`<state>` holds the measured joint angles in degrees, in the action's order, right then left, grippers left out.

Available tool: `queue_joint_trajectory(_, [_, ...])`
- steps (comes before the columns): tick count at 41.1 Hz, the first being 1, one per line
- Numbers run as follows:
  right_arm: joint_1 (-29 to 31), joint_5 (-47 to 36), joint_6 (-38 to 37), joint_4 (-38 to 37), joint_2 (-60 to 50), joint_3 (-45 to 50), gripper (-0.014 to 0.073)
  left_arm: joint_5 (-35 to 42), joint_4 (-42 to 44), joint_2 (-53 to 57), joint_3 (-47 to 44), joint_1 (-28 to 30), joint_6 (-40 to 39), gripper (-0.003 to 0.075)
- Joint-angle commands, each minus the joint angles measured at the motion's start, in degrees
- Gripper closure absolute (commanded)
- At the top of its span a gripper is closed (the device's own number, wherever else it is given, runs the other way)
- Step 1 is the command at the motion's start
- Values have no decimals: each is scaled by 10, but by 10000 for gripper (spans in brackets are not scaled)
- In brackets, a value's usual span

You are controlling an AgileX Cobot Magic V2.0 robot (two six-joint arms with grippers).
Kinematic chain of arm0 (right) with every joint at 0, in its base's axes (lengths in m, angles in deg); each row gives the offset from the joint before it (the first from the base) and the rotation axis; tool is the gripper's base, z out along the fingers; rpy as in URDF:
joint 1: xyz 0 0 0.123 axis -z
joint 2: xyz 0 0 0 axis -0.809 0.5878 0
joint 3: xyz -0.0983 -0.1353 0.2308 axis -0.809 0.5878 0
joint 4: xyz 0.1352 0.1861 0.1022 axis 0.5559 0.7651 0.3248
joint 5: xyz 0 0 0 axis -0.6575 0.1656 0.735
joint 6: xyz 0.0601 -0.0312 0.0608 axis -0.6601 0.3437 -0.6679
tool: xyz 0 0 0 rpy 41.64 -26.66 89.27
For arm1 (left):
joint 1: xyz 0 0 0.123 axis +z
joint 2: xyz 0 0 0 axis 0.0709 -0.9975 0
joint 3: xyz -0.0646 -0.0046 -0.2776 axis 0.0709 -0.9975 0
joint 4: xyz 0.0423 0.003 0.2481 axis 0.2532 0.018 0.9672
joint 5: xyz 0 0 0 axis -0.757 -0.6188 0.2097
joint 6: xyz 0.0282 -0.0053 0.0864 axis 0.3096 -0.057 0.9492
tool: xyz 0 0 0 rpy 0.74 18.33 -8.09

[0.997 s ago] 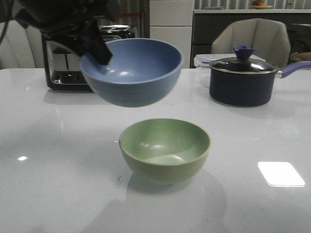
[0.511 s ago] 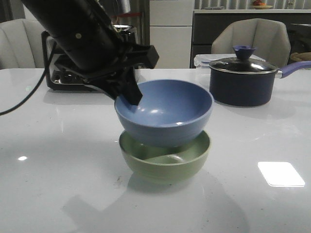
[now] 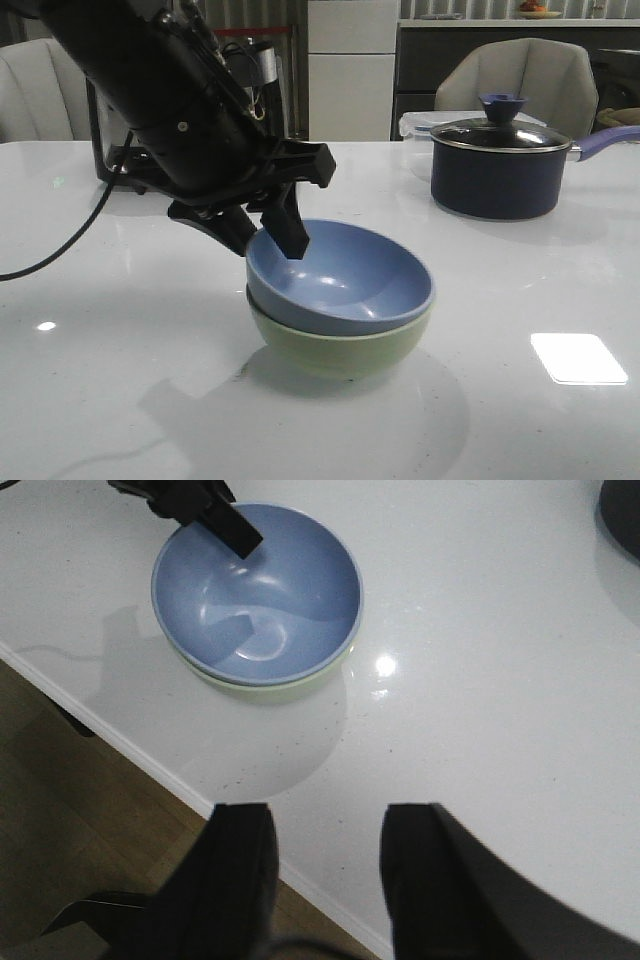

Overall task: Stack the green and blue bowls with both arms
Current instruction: 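Open the left gripper and withdraw it upward from the blue bowl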

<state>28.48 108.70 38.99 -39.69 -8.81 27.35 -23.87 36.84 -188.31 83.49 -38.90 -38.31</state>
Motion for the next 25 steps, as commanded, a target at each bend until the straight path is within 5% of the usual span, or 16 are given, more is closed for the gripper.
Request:
queue_joint_trajectory(1, [0,-38,5,3,-1,-15,209,16,1,48,18,-5,2,316])
queue_joint_trajectory(25, [0,-38,5,3,-1,-15,209,-62,118,373,-116,-6,2,316])
